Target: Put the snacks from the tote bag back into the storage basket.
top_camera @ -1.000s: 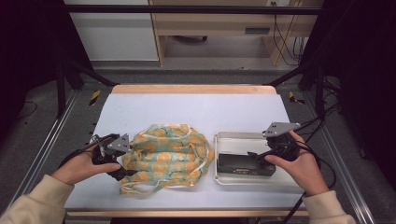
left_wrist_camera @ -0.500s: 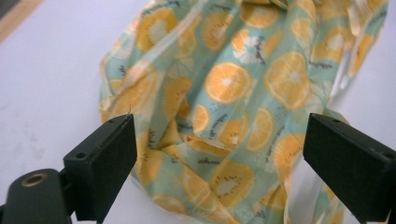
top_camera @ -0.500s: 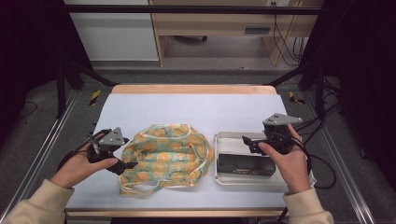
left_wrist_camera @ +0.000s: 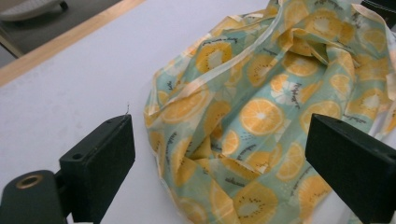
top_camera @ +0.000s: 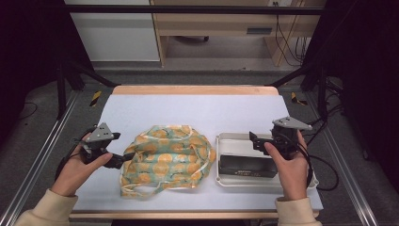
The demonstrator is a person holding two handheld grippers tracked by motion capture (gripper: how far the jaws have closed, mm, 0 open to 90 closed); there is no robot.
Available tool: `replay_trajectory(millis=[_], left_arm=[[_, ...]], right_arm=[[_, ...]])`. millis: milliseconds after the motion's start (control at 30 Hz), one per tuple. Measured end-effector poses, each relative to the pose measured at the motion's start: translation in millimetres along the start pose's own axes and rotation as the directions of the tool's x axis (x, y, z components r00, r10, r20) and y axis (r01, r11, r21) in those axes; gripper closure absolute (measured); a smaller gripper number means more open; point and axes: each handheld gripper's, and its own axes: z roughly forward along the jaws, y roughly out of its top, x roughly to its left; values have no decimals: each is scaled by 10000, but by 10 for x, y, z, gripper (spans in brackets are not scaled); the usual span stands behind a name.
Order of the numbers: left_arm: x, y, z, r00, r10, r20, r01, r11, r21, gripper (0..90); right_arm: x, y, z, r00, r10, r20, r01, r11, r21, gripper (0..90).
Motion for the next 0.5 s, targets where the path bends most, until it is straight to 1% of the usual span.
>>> replay_trajectory(millis=[67, 133, 167, 200, 300, 400, 500], left_arm=[[10, -14, -13, 9999, -54, -100, 53, 9999, -109, 78], [22, -30, -27, 9997, -74, -238, 71, 9999, -135, 76], [26, -40, -33, 9995, -91, -307, 86, 9998, -157, 76], [34, -50, -40, 9993, -165, -350, 157, 9996, -215, 76], [67, -87, -51, 9982, -435, -408, 417, 9982, -423, 76], [113, -132, -43, 9971, -588, -475, 567, 9974, -442, 76], [167, -190, -31, 9949, -709, -719, 679, 9967, -443, 76]], right_arm=[[-17, -36, -8, 9997, 122, 231, -121, 9999, -39, 70], [-39, -72, -21, 9991, 277, 321, -277, 9996, -11, 70], [-52, -86, -26, 9989, 277, 385, -279, 9996, 37, 70], [-65, -96, -36, 9987, 271, 443, -276, 9996, 111, 70], [-112, -131, -90, 9974, 388, 613, -392, 9992, 49, 69], [-169, -162, -144, 9963, 439, 741, -445, 9990, 60, 68], [-234, -202, -202, 9949, 529, 862, -534, 9986, 36, 66]])
